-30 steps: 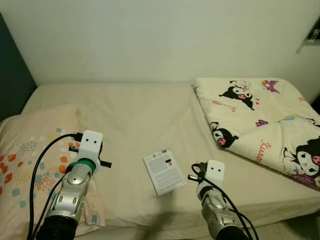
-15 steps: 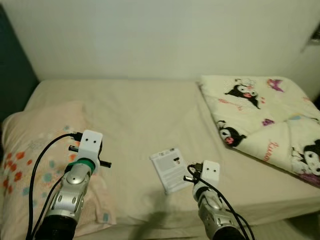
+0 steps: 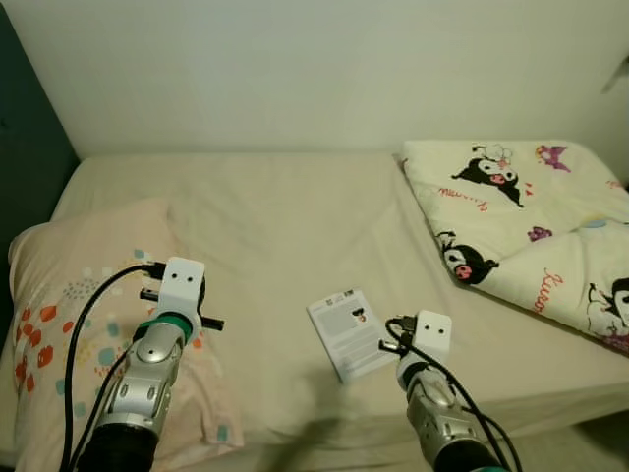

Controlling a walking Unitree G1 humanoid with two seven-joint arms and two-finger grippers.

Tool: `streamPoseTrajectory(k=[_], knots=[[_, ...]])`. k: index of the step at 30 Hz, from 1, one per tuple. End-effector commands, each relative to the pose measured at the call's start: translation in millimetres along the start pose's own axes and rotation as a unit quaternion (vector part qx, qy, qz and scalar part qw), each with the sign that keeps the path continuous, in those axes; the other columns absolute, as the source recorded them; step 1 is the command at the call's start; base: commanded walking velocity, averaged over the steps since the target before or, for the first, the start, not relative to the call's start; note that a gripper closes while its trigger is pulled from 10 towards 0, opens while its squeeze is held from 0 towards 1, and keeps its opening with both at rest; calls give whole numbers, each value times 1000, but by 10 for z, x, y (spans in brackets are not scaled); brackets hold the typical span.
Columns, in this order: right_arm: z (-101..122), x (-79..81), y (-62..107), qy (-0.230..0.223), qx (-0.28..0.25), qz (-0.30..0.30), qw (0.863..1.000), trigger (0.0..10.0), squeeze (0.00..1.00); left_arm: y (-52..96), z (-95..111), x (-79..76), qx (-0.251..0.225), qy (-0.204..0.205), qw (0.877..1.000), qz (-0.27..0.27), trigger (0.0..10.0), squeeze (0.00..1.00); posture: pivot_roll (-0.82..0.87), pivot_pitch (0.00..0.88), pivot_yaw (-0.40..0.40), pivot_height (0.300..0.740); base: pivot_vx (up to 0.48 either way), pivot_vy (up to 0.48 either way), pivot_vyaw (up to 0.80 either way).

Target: Clean up the room

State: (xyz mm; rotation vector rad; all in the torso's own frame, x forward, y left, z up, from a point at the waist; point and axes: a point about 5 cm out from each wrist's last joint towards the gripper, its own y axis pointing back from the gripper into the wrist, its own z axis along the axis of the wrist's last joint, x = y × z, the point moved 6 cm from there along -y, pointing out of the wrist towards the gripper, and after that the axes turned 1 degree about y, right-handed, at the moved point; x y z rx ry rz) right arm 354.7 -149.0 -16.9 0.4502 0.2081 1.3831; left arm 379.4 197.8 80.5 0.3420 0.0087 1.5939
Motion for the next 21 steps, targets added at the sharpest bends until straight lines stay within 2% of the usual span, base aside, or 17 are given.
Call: streamPoseTrajectory(k=[1, 6, 21], knots=[[-64, -58, 7, -13, 13, -12, 1000, 10000, 0, 25, -65, -51, 6, -8, 1000, -10, 10000, 0, 218, 18, 11, 740, 0, 0, 0], [-55, -93, 7, -27, 11, -20, 999, 10000, 0, 22, -37, -87, 1, -7, 1000, -16, 10000, 0, 214, 10, 11, 721, 0, 0, 0], [-41, -122, -1, -28, 9, -22, 999, 10000, 0, 19, -44, -123, 1, -15, 1000, -24, 10000, 0, 211, 0, 6, 678, 0, 0, 0]])
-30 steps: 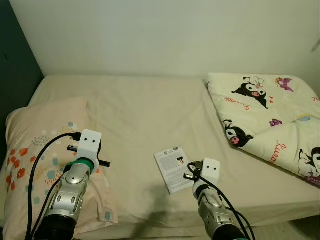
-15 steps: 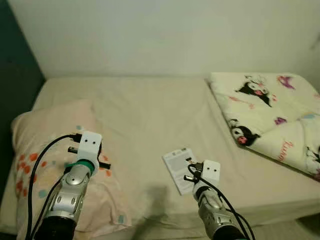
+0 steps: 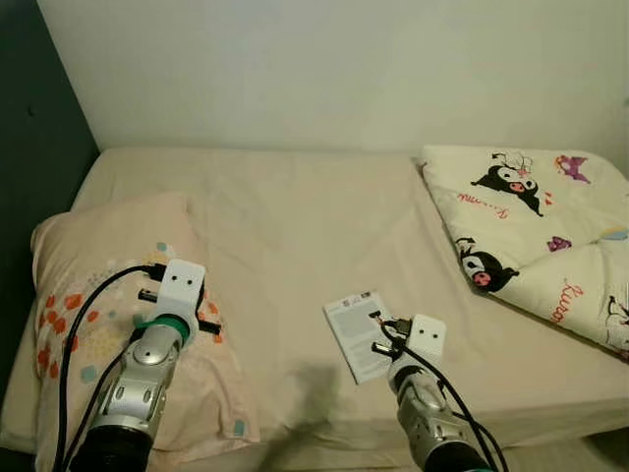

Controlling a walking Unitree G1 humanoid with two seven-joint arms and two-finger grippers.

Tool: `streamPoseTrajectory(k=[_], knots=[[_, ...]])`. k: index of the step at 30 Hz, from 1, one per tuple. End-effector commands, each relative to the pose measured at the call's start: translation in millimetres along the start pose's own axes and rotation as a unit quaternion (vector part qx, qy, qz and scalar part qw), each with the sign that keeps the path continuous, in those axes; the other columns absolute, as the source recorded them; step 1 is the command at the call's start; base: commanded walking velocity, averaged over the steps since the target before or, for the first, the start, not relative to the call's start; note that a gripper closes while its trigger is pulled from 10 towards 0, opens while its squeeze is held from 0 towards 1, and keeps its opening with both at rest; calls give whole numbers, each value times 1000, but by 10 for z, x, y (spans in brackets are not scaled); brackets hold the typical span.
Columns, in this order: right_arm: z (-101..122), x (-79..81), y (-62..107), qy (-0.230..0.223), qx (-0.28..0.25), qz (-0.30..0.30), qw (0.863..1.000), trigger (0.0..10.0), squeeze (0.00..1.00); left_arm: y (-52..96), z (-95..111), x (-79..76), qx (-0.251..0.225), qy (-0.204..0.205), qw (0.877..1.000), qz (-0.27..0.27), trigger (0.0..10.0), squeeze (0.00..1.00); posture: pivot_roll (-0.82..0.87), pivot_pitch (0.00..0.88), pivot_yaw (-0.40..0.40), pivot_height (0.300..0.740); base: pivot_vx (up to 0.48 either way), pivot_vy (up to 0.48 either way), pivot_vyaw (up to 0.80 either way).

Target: Clean up the room

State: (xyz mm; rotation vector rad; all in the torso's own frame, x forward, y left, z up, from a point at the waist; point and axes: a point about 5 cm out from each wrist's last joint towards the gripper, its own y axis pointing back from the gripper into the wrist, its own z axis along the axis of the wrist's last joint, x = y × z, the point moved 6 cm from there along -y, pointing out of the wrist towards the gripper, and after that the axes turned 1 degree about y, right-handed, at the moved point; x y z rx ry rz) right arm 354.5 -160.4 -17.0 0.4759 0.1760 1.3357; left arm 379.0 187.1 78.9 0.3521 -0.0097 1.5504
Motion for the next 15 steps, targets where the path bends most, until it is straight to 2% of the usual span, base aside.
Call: streamPoseTrajectory(k=[1, 9, 15], knots=[[-58, -13, 10, -4, 9, -4, 1000, 10000, 0, 13, -49, -20, 5, -4, 1000, -7, 10000, 0, 211, 0, 6, 673, 0, 0, 0], [-29, -46, 2, -5, 5, -8, 1000, 10000, 0, 45, -115, -97, 10, -7, 1000, -24, 10000, 0, 199, 0, 9, 649, 0, 0, 0], [-40, -86, 1, -7, 7, -12, 1000, 10000, 0, 56, -129, -83, 12, -11, 1000, -22, 10000, 0, 208, 0, 6, 634, 0, 0, 0]])
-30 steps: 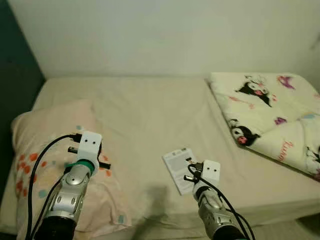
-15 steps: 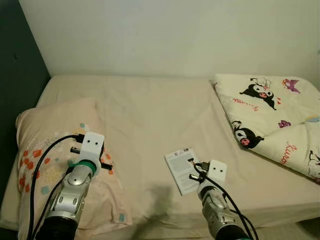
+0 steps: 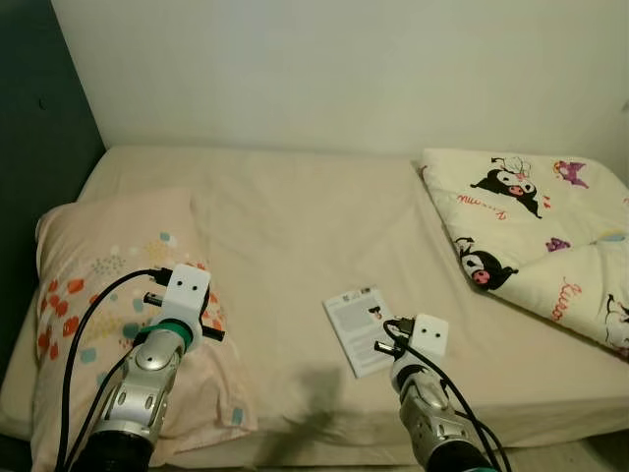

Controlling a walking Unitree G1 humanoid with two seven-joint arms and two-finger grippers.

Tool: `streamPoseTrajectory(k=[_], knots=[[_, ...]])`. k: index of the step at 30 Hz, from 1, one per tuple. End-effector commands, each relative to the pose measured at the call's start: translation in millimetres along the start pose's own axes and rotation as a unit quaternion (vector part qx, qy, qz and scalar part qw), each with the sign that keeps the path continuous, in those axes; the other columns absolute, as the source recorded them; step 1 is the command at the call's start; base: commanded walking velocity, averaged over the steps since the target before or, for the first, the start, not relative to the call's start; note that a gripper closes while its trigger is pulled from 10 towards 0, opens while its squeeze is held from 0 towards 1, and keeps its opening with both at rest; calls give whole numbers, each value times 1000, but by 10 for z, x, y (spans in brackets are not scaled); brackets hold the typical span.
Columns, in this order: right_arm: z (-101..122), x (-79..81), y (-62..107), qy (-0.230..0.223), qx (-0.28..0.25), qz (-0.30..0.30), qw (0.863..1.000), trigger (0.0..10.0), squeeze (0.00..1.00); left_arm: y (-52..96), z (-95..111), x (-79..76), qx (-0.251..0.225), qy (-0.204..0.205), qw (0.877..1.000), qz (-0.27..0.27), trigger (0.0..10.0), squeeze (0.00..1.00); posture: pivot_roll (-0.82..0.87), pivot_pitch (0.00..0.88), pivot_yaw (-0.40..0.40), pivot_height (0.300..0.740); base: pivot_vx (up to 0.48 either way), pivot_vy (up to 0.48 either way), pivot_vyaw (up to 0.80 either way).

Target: Clean up the room

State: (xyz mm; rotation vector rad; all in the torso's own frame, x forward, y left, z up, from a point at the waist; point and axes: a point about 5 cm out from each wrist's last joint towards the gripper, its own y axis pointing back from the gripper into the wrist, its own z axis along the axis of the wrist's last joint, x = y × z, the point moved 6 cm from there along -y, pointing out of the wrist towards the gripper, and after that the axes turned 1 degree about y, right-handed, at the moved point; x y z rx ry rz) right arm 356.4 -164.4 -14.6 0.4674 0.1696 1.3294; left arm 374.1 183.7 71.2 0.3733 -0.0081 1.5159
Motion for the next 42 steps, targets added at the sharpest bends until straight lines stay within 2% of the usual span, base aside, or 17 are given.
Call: streamPoseTrajectory(k=[1, 3, 5, 6, 13, 16, 18, 21, 24, 28, 33, 35, 42], knots=[[-78, -55, 14, -7, 12, -9, 1000, 10000, 0, 21, -53, -33, 6, -2, 1000, -6, 10000, 0, 208, 0, 6, 634, 0, 0, 0], [-83, -62, 15, -8, 13, -11, 1000, 10000, 0, 23, -55, -21, 6, -3, 1000, -4, 10000, 0, 208, 0, 6, 629, 0, 0, 0], [-82, -58, 16, -10, 12, -12, 1000, 10000, 0, 25, -31, 61, 4, -9, 1000, 3, 10000, 0, 229, 5, 4, 620, 0, 0, 0], [-46, -62, 1, -12, 9, -12, 1000, 10000, 0, 28, 3, 127, 0, -14, 1000, 10, 10000, 0, 237, 21, 11, 610, 0, 0, 0], [115, -142, -58, -15, -5, -15, 1000, 10000, 0, 86, 118, 255, -19, -34, 999, 18, 10000, 0, 284, 47, 1, 586, 0, 0, 0], [353, -167, -140, -30, -23, -11, 999, 10000, 0, 136, 268, 491, -34, -44, 998, 38, 10000, 0, 319, 88, 6, 572, 0, 0, 0], [463, -169, -173, -38, -30, -11, 999, 10000, 0, 158, 312, 586, -38, -51, 997, 45, 10000, 0, 329, 107, 6, 562, 0, 0, 0], [532, -188, -193, -46, -34, -16, 998, 10000, 0, 175, 329, 630, -39, -60, 996, 46, 10000, 0, 329, 107, 6, 553, 0, 0, 0], [757, -162, -240, -56, -54, -6, 997, 10000, 0, 246, 410, 759, -48, -63, 995, 55, 10000, 0, 343, 132, 15, 539, 0, 0, 0], [880, -113, -272, -49, -55, 6, 997, 10000, 0, 334, 525, 811, -64, -67, 994, 53, 10000, 0, 369, 154, -9, 539, 0, 0, 0], [928, -100, -285, -42, -56, 9, 998, 10000, 0, 380, 604, 858, -69, -63, 994, 57, 10000, 0, 402, 176, -22, 539, 0, 0, 0], [959, -115, -292, -32, -56, 3, 998, 10000, 0, 431, 685, 941, -73, -63, 993, 66, 10000, 0, 435, 203, -25, 539, 0, 0, 0], [984, -185, -300, -19, -55, -24, 998, 10000, 0, 564, 834, 1062, -80, -70, 992, 70, 10000, 0, 467, 219, -6, 539, 0, 0, 0]])
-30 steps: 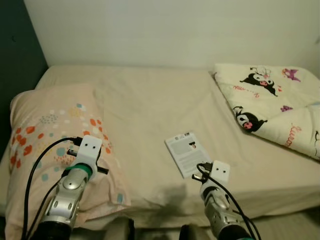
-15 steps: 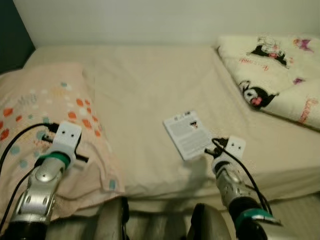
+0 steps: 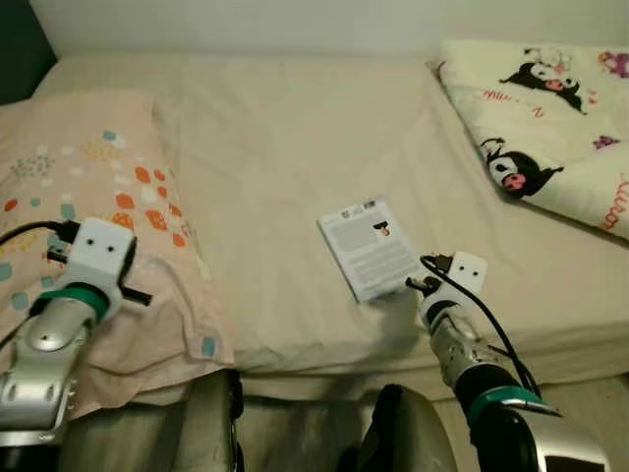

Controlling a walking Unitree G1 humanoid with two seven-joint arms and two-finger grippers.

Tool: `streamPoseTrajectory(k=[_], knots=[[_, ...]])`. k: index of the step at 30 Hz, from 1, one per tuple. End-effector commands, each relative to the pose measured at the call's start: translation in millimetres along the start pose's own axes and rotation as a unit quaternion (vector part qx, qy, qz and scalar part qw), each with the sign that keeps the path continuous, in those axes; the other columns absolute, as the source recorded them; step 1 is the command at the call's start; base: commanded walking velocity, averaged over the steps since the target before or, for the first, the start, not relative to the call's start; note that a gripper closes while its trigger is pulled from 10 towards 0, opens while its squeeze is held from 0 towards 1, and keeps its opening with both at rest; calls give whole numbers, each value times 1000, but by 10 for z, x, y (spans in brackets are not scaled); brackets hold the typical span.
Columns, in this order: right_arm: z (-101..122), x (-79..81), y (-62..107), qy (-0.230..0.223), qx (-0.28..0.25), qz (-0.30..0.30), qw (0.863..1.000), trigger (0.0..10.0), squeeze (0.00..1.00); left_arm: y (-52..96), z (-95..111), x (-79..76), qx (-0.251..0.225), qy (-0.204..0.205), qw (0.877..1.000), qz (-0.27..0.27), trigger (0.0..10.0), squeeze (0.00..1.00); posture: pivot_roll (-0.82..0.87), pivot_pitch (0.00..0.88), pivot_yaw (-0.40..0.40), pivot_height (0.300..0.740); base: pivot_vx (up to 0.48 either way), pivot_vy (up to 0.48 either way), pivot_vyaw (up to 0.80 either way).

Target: Clean up the room

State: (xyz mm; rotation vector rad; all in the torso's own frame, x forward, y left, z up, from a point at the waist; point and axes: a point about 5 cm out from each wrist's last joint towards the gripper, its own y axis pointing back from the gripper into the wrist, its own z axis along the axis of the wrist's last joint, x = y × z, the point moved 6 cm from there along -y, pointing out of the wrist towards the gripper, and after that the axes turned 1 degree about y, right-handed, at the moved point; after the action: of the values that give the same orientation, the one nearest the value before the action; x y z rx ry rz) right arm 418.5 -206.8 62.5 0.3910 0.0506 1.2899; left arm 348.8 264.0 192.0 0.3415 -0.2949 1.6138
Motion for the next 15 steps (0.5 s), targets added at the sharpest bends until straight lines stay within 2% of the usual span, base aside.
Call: streamPoseTrajectory(k=[1, 6, 12, 15], knots=[[-34, -61, 1, 11, 8, -13, 1000, 10000, 0, 47, -15, 40, 10, 9, 1000, -2, 10000, 0, 474, 223, -5, 539, 0, 0, 0], [-83, -107, 4, 37, 22, -26, 999, 10000, 0, 83, 44, 183, 10, 14, 1000, 6, 10000, 0, 498, 233, -4, 539, 0, 0, 0], [-140, -23, 11, 58, 34, -13, 998, 10000, 0, 114, 50, 274, 16, 11, 1000, 14, 10000, 0, 510, 240, -4, 539, 0, 0, 0], [-280, 88, 43, 83, 58, 1, 995, 10000, 0, 164, 32, 320, 26, 9, 1000, 15, 10000, 0, 524, 243, 2, 539, 0, 0, 0]])
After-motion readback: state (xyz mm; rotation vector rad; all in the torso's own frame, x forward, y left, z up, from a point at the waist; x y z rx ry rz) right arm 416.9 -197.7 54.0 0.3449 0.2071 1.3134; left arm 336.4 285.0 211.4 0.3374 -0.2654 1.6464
